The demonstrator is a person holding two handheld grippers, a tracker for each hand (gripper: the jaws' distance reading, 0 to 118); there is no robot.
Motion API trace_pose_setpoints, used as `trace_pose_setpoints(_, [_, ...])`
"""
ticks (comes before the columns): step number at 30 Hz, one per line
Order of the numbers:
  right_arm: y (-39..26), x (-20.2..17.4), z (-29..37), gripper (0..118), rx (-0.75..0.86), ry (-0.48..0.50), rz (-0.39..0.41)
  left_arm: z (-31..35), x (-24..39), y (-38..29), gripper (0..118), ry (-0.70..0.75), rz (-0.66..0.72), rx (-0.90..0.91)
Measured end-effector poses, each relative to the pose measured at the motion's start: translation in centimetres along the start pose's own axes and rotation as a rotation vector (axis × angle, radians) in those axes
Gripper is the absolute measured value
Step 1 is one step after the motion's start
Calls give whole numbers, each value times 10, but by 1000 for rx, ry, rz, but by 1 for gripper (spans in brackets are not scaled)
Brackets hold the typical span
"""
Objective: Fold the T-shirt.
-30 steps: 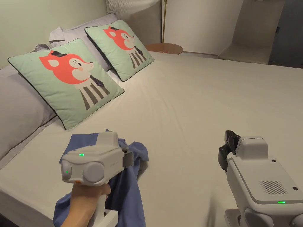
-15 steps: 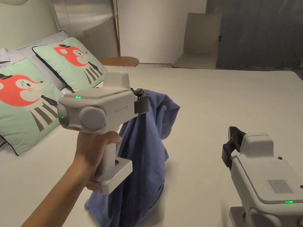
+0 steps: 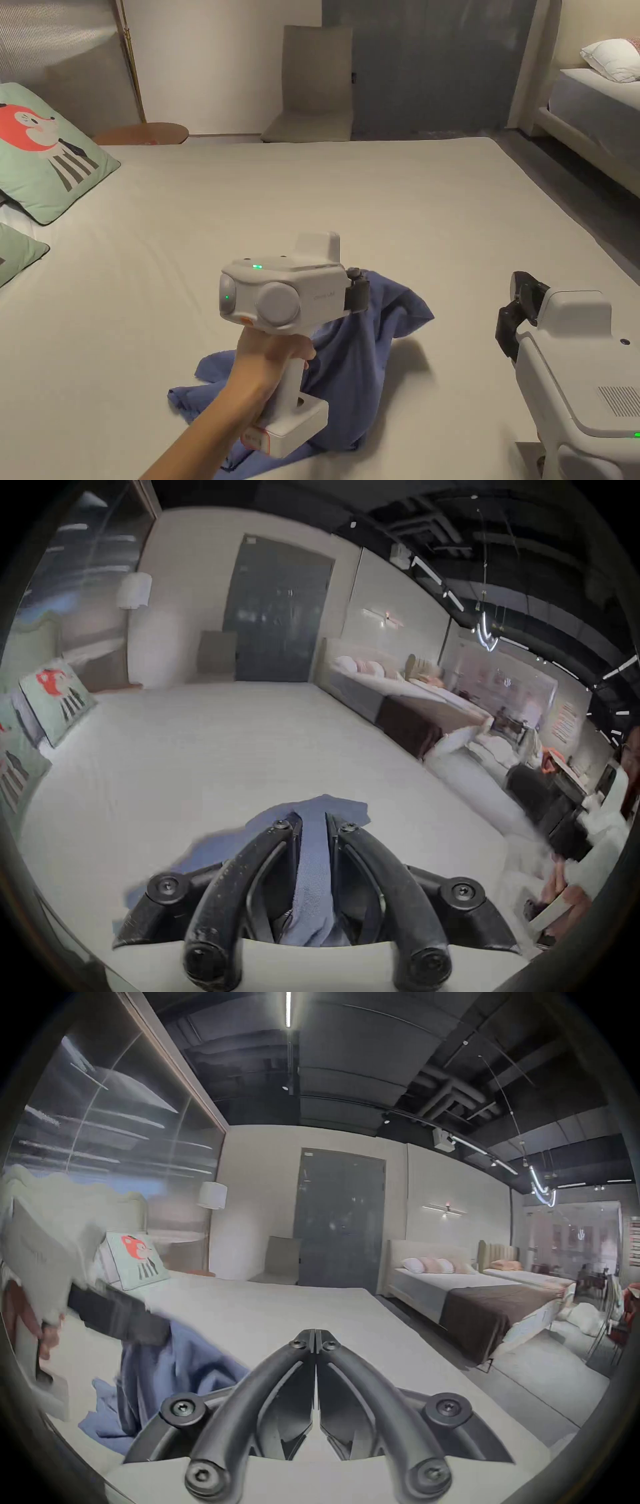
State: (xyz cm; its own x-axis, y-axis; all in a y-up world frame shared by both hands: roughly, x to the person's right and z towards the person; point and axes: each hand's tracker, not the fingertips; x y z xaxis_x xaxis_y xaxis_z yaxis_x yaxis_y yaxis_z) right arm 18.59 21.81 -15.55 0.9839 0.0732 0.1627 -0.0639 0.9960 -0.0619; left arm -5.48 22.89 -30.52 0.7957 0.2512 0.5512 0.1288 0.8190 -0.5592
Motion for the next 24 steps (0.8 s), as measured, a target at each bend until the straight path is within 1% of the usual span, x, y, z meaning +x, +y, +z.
trace_pose_setpoints(4, [-13,7,0,1,-26,-15,-3,-41,-7,-49,8,32,17,-147])
trace_pose_setpoints(8, [-16,5,4,1,-52,-13,-9,-67,-15,-89,9,81,-7,-277])
trace_pose_setpoints(9, [-18,4,3,1,-57,-11,-10,-72,-18,-98,9,109,-11,-297])
trace_pose_setpoints(10, [-19,3,4,1,-61,-8,-10,-76,-20,-105,12,122,-19,-313])
trace_pose_setpoints(12, [-18,-4,6,1,-68,-3,-8,-80,-21,-113,23,136,-43,-321])
trace_pose_setpoints(13, [-18,-6,6,1,-72,0,-9,-79,-21,-113,38,138,-63,-314])
trace_pose_setpoints(14, [-18,-7,6,1,-74,5,-11,-76,-20,-111,56,134,-67,-296])
trace_pose_setpoints(15, [-19,-6,5,1,-76,8,-11,-72,-20,-107,56,125,-63,-285])
trace_pose_setpoints(16, [-19,-8,5,1,-75,10,-9,-67,-18,-103,64,117,-59,-274])
trace_pose_setpoints(17, [-18,-9,5,1,-74,13,-6,-62,-16,-99,80,118,-58,-260])
trace_pose_setpoints(18, [-18,-12,3,1,-72,18,-4,-55,-16,-95,101,126,-57,-226])
trace_pose_setpoints(19, [-18,-13,1,1,-68,23,-3,-43,-14,-89,110,132,-41,-150])
trace_pose_setpoints(20, [-16,-15,2,1,-62,26,-2,-35,-12,-83,108,136,-53,-106])
trace_pose_setpoints(21, [-13,-17,2,1,-55,28,-1,-24,-12,-77,108,125,-56,-71])
trace_pose_setpoints(24, [-5,-24,8,1,-35,38,3,12,-14,-58,108,174,-66,71])
